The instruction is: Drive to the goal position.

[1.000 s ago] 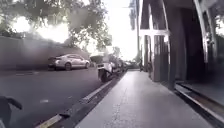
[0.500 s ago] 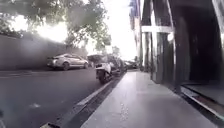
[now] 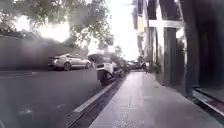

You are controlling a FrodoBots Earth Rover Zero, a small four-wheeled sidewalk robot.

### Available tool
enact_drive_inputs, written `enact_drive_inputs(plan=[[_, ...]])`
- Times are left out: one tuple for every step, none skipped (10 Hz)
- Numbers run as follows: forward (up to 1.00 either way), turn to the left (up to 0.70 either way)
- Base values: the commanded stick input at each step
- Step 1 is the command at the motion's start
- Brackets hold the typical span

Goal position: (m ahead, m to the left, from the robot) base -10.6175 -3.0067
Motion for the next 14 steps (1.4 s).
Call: enact_drive_inputs(plan=[[0.45,0.27],[0.45,0.27],[0.45,0.27],[0.45,0.27],[0.42,0.48],[0.36,0.81],[0.0,0.45],[0.0,0.45],[0.0,0.45],[0.0,0.45],[0.0,0.45],[0.0,0.45],[0.0,0.45],[0.0,0.45]])
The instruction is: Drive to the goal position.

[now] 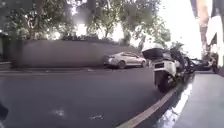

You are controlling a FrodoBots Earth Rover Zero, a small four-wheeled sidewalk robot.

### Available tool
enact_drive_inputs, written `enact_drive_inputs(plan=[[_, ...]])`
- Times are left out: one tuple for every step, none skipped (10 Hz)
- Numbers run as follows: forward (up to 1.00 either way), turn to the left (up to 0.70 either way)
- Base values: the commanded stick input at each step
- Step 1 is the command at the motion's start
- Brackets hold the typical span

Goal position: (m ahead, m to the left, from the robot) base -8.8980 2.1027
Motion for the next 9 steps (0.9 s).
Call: enact_drive_inputs(plan=[[0.0,0.45],[0.0,0.45],[0.0,0.45],[0.0,0.45],[0.0,0.41],[0.06,0.23],[0.29,0.0],[0.45,0.0],[0.45,0.0]])
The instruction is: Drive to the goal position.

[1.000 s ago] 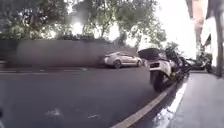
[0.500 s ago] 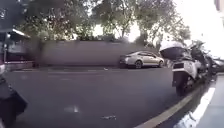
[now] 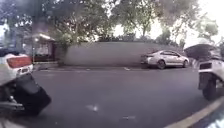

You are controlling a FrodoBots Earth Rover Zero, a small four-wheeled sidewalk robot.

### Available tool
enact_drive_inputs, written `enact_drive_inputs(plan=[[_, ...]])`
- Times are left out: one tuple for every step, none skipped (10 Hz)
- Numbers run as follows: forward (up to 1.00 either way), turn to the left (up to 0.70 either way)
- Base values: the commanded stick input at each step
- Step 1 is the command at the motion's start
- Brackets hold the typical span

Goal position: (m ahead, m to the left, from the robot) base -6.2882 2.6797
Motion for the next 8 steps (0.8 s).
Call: enact_drive_inputs(plan=[[0.45,0.0],[0.45,0.0],[0.45,0.0],[0.45,0.0],[0.45,0.0],[0.45,0.0],[0.45,0.0],[0.45,0.0]])
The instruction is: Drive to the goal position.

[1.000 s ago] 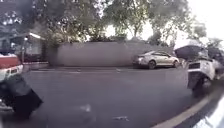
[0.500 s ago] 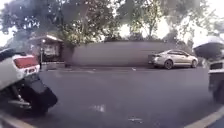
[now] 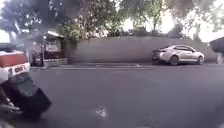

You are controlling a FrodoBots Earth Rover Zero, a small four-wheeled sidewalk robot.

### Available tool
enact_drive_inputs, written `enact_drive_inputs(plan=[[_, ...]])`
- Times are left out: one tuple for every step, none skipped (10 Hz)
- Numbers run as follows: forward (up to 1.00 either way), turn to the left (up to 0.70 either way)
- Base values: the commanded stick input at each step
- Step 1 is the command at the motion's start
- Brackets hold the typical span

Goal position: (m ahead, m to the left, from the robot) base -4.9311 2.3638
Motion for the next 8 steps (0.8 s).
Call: enact_drive_inputs(plan=[[0.45,0.0],[0.45,0.0],[0.45,0.0],[0.45,0.0],[0.45,0.0],[0.45,0.0],[0.45,0.0],[0.45,0.0]])
